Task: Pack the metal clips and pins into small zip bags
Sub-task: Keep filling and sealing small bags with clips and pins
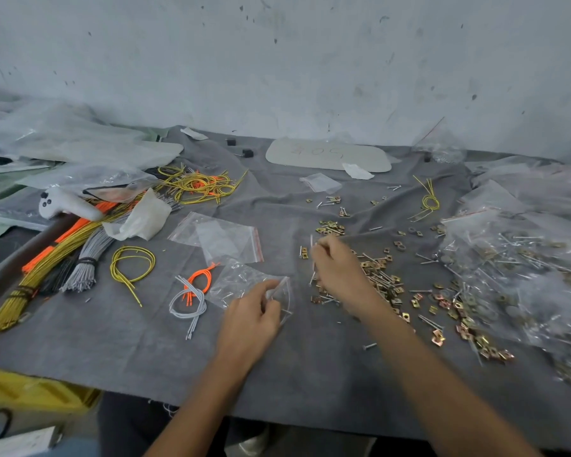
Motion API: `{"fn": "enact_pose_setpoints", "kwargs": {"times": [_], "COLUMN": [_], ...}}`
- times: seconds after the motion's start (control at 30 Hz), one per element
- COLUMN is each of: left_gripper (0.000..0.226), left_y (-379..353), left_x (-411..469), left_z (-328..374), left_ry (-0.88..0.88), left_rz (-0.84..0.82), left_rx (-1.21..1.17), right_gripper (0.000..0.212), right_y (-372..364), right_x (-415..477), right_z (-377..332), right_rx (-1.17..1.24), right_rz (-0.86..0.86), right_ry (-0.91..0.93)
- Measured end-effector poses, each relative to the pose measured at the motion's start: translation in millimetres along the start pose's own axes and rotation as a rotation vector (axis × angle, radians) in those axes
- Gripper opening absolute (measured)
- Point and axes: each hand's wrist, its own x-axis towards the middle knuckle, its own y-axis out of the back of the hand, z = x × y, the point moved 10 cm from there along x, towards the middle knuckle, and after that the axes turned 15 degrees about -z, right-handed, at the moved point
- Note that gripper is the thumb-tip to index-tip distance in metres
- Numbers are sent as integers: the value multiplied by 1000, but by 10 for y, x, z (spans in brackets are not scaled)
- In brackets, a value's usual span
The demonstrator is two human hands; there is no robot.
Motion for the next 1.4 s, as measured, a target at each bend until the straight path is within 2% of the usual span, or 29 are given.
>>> {"fn": "enact_pose_setpoints", "kwargs": {"times": [0.07, 0.1, 0.23, 0.47, 0.53, 0.73, 0.9, 1.1, 1.23, 1.4], "left_gripper": [46, 46, 44, 49, 47, 48, 47, 36, 41, 41], "left_y": [2, 2, -5, -26, -28, -34, -57, -77, -63, -60], "left_x": [3, 11, 2, -10, -19, -15, -6, -4, -8, -8], "left_z": [11, 13, -26, -34, 0, 1, -32, -9, -2, 1], "left_ry": [-6, -5, 0, 12, 3, 0, 15, -6, 5, 8], "left_rz": [3, 1, 3, -3, -6, -17, -26, -40, -33, -34], "left_rx": [-6, -6, -37, -79, -62, -25, -9, 13, 17, 19], "right_gripper": [15, 15, 12, 14, 15, 7, 6, 6, 14, 15], "right_y": [-268, -364, -504, -640, -609, -413, -427, -479, -358, -390], "right_x": [-262, -370, -639, -638, -647, -670, -633, -603, -674, -692], "right_z": [95, 128, 82, -27, -15, 236, 324, 225, 180, 123], "right_rx": [149, 129, -112, -444, -380, 53, 201, 156, 93, -39], "right_rz": [3, 23, 133, 82, 94, 207, 202, 124, 225, 218], "right_ry": [3, 11, 103, 104, 116, 78, 98, 148, 166, 167]}}
